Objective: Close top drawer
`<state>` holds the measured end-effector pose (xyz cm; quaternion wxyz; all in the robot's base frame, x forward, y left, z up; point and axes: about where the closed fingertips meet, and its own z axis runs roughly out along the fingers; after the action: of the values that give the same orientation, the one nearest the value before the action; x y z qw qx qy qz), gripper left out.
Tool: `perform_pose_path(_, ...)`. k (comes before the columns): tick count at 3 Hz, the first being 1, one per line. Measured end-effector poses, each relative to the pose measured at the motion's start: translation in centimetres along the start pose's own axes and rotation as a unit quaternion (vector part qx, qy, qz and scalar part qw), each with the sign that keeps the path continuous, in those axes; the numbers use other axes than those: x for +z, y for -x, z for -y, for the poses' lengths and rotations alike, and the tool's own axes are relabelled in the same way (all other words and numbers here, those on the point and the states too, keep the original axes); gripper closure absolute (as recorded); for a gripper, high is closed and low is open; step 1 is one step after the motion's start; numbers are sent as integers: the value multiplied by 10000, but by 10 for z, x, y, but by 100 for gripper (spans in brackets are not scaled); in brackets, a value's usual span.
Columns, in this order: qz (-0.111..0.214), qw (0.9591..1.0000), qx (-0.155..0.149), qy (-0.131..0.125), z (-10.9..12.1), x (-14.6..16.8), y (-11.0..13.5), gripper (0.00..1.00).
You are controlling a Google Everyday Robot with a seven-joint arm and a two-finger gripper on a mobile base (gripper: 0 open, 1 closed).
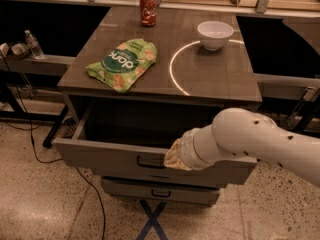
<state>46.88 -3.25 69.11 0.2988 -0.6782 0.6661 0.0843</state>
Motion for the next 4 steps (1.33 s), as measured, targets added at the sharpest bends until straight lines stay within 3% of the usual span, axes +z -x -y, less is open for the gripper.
perform_pose_path(1,35,9999,-107,-77,15,5,1,100)
perform_pose_path(2,0,9993,-271,-247,47,15,-5,100)
perform_pose_path(3,-40,9987,-349,-381,66,16,-10,100)
perform_pose_path(4,-146,9963,-479,-700,101,12,-19,100)
